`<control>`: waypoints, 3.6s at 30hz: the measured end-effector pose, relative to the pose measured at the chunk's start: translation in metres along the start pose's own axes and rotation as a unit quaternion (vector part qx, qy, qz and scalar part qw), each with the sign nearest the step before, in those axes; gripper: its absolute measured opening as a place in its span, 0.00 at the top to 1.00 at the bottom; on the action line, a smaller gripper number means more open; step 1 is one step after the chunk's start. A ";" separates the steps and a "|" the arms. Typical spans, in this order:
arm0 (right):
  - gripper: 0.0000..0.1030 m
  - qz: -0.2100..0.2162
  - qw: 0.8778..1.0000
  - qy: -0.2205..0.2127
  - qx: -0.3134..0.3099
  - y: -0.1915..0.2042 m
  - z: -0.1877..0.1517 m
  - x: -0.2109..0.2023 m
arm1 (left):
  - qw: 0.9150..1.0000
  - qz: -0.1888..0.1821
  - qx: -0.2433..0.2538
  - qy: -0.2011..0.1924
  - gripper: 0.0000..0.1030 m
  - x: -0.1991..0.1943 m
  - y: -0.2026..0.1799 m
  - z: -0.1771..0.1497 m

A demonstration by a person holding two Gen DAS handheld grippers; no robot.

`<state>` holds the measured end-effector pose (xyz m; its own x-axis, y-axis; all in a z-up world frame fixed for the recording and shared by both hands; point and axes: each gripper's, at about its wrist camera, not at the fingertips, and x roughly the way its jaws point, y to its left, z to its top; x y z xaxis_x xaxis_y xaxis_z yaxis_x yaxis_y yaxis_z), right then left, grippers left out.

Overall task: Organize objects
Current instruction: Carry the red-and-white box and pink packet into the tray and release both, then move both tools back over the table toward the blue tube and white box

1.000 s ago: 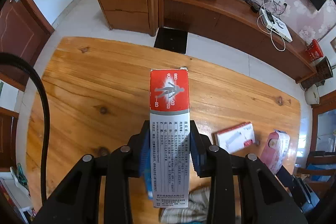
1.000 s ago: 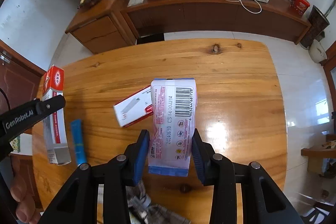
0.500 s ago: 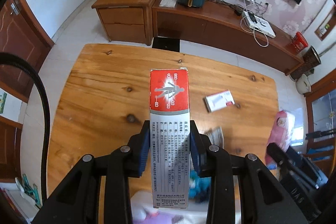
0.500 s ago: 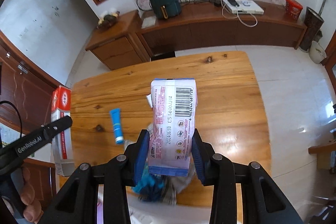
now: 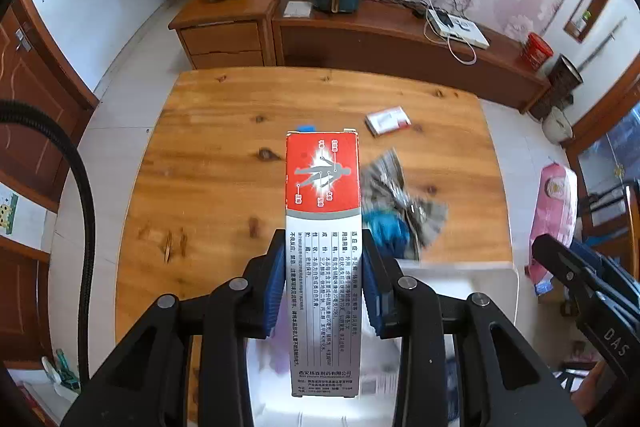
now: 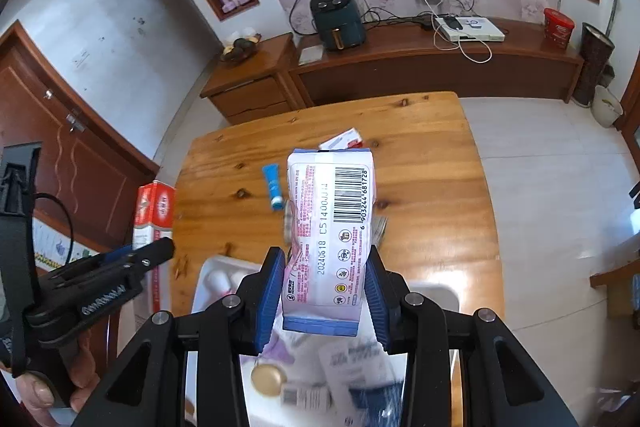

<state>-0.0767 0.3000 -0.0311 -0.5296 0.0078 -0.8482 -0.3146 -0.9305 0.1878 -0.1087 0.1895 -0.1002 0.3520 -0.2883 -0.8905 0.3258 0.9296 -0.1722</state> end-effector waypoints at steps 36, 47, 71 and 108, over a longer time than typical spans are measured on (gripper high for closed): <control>0.58 -0.060 0.984 0.166 -0.003 -0.043 -0.102 0.089 | 0.994 0.024 0.008 0.106 0.64 0.054 -0.022 -0.153; 0.53 -0.033 0.989 0.144 -0.011 -0.035 -0.090 0.072 | 0.995 0.031 -0.006 0.098 0.18 0.049 -0.025 -0.147; 0.53 0.012 0.990 0.128 -0.062 -0.014 -0.062 0.040 | 0.997 0.007 -0.050 0.057 0.08 -0.013 0.000 -0.102; 0.34 0.013 0.996 0.077 -0.031 0.044 0.156 0.071 | 0.994 0.044 -0.100 0.011 0.07 0.043 0.075 0.105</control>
<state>-0.2503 0.3170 -0.0058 -0.4086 -0.0687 -0.9101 -0.2507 -0.9504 0.1842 0.0234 0.2228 -0.1068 0.3520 -0.2017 -0.9140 0.1138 0.9785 -0.1721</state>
